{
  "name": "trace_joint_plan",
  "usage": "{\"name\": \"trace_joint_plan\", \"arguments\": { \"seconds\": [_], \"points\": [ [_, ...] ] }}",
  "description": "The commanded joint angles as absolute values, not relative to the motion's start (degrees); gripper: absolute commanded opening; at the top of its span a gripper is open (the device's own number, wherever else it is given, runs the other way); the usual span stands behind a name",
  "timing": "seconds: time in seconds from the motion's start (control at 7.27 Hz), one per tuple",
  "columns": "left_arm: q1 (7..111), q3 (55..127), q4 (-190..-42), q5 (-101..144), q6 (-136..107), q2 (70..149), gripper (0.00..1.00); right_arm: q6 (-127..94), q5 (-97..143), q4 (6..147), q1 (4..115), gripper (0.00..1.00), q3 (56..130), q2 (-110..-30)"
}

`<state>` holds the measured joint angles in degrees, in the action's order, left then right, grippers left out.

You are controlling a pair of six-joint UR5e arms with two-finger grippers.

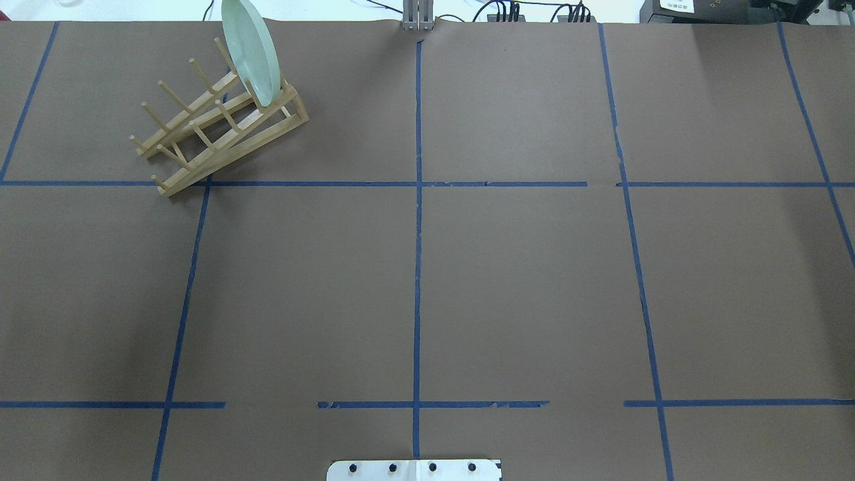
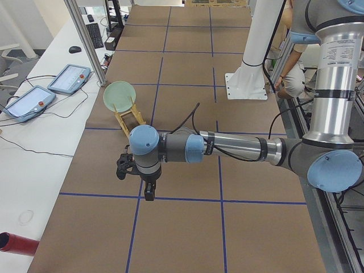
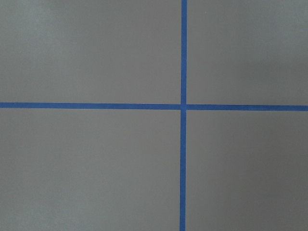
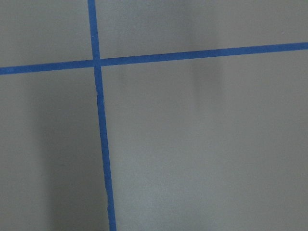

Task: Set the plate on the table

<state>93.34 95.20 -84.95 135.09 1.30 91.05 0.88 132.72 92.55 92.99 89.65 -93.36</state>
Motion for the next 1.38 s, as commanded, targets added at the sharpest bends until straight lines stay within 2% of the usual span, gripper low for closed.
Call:
{"name": "trace_joint_plan", "arguments": {
  "seconds": [0.0, 0.83, 1.1, 1.24],
  "points": [
    [93.4, 95.6, -85.0, 135.7, 2.2, 90.3, 1.0, 0.9, 132.7, 92.5, 93.0, 1.0, 89.6, -93.3],
    [93.6, 96.1, -85.5, 142.1, 1.6, 89.8, 1.0, 0.9, 132.7, 92.5, 93.0, 1.0, 89.6, -93.3],
    [92.9, 93.8, -97.1, 152.1, -6.1, 92.9, 1.0, 0.9, 132.7, 92.5, 93.0, 1.0, 89.6, -93.3],
    [91.1, 93.0, -106.5, 152.8, -21.5, 95.6, 1.0, 0.9, 132.7, 92.5, 93.0, 1.0, 89.6, -93.4]
  ]
}}
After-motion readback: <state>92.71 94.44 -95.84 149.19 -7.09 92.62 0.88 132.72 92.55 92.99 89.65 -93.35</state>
